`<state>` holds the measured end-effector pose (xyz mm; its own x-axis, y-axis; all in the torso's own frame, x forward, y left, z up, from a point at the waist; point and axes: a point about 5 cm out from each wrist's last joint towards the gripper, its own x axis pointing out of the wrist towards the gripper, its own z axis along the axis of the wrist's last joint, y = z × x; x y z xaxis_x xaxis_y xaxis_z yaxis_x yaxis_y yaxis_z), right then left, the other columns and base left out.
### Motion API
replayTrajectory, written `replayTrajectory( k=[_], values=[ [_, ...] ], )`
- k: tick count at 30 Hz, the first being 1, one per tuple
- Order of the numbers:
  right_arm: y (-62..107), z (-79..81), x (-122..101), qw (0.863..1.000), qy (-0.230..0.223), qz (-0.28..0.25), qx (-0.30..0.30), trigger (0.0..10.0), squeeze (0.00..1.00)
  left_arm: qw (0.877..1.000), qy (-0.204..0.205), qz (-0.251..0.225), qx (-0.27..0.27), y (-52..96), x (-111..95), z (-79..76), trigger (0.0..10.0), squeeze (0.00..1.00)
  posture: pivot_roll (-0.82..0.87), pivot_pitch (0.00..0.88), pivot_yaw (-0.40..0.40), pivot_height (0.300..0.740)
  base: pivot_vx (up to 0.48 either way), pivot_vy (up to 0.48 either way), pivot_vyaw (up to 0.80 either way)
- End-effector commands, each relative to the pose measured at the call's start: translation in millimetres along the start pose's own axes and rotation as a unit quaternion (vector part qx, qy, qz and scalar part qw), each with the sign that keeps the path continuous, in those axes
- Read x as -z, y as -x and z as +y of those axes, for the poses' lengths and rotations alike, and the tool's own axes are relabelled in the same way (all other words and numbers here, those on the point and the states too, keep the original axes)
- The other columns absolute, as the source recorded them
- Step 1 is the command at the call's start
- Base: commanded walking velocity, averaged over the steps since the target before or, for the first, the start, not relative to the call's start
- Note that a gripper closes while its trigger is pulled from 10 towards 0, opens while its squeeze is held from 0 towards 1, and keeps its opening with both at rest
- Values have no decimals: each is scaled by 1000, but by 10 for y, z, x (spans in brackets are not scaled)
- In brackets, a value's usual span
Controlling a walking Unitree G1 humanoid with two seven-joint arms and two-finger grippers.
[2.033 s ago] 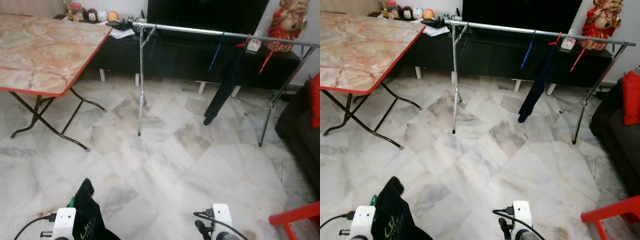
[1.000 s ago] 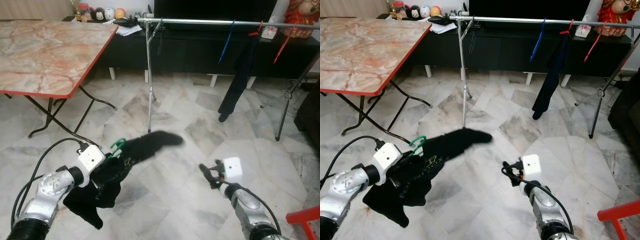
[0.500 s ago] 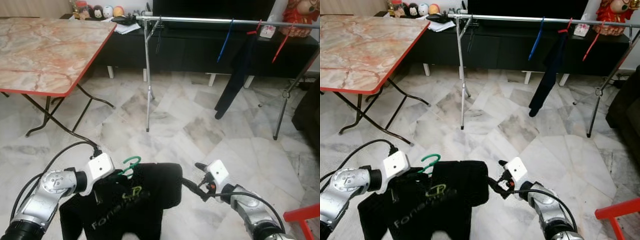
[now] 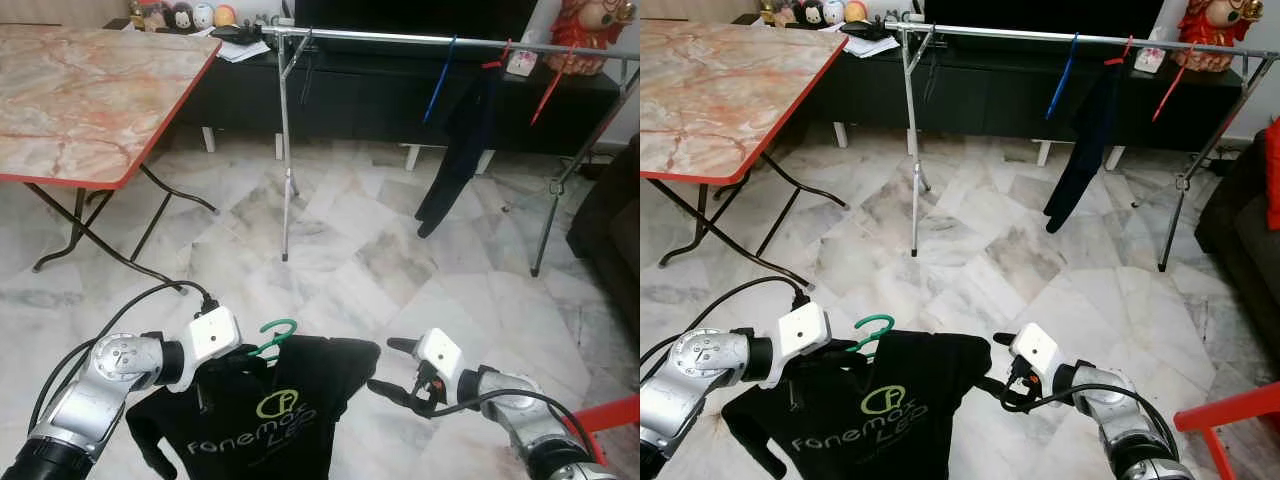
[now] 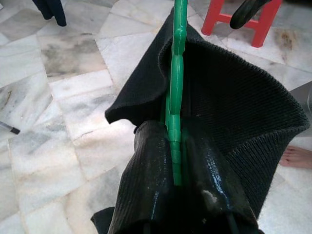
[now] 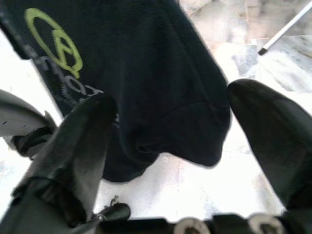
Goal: Hang hanger
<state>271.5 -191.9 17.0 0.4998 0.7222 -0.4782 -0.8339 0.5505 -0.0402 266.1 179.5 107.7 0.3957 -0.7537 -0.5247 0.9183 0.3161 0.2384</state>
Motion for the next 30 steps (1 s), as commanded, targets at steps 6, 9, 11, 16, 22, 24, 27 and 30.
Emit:
replayTrajectory(
  k=[6,9,11,16,22,24,27,30],
  values=[
    [37,-53,-52,1000,15,-3,-6,0,0,1000,-10,-5,5,19,-72,-2,10000,0,1,35,-115,740,0,0,0],
    [41,-56,-53,1000,16,-3,-7,0,0,1000,-10,-6,5,19,-77,-2,10000,0,1,35,-115,740,0,0,0],
    [40,-51,-52,1000,16,-1,-12,0,0,1000,-11,-5,9,14,-83,-9,10000,0,-1,35,-114,740,0,0,0],
    [51,-39,4,998,47,36,-18,0,0,1000,-15,0,25,17,-109,-32,10000,0,1,36,-115,740,0,0,0],
    [75,-26,51,992,98,75,-31,10000,0,994,-53,-7,94,45,-260,-112,10000,0,-1,36,-115,740,0,0,0],
    [78,-24,57,990,107,81,-33,10000,0,992,-62,-6,108,51,-279,-132,10000,0,-1,36,-117,740,0,0,0],
    [88,-38,65,988,123,92,-28,10000,0,988,-78,1,136,65,-297,-176,10000,0,-1,36,-118,740,0,0,0],
    [98,-67,51,988,125,92,-19,10000,0,984,-90,-3,153,72,-326,-206,10000,0,-2,35,-119,740,0,0,0]
  ],
)
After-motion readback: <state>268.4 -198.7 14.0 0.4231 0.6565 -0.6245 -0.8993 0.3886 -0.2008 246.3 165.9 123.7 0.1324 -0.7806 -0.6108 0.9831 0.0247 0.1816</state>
